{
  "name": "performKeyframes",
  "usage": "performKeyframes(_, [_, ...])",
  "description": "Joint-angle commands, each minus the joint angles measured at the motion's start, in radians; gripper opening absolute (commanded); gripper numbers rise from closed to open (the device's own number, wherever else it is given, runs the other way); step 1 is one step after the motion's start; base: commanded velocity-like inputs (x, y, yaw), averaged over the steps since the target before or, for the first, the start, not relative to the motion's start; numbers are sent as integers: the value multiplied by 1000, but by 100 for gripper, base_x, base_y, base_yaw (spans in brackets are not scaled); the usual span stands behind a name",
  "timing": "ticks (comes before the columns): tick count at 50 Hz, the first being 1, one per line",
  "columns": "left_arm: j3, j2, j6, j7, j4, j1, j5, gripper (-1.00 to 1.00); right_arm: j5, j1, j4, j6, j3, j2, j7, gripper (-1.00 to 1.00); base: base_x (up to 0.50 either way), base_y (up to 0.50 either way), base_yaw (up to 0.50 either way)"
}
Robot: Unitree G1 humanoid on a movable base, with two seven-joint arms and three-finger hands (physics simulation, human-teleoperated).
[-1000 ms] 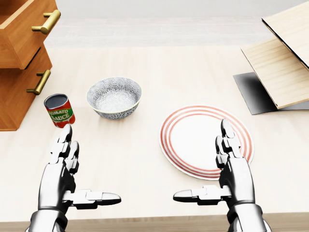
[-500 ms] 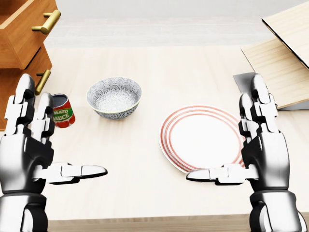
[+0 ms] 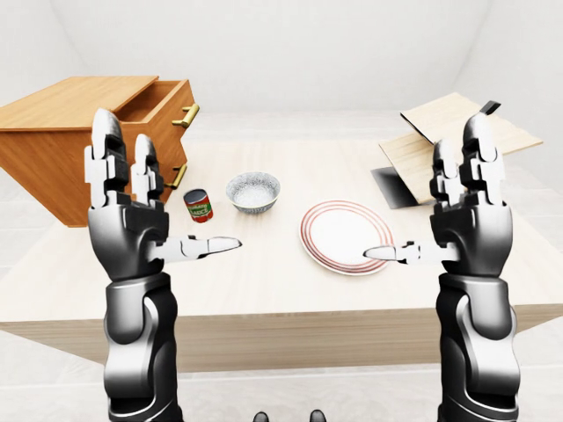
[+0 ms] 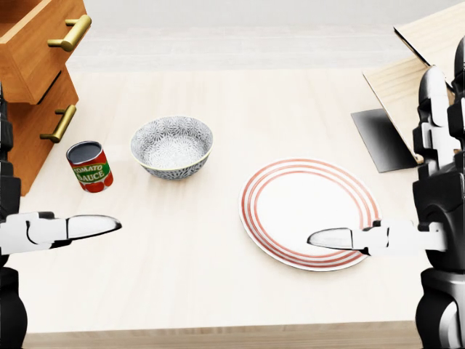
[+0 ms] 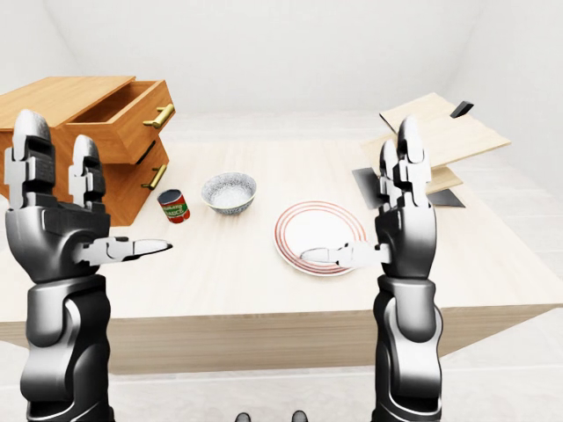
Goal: Close the top drawer of the cabinet.
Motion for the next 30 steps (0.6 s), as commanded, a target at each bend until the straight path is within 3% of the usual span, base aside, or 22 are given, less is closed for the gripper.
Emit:
performKeyframes(1, [23, 40, 0, 10, -52, -29, -7, 100, 12, -23, -89, 0, -31, -13, -2, 100, 0, 0, 0])
performKeyframes(20, [48, 28, 0, 9, -76, -18, -37, 100, 31, -51, -124, 0, -53, -28, -14, 100, 0, 0, 0])
performKeyframes(26, [12, 38, 0, 8, -82, -6, -3, 100, 32, -53, -127, 0, -57, -32, -14, 100, 0, 0, 0])
performKeyframes(28, [48, 21, 0, 2, -89, -8, -37, 100, 24, -46, -115, 0, -46, -30, -14, 100, 0, 0, 0])
performKeyframes(30, [48, 25, 0, 4, -78, -11, -34, 100, 121, -77, -150, 0, -90, 17, -8, 100, 0, 0, 0])
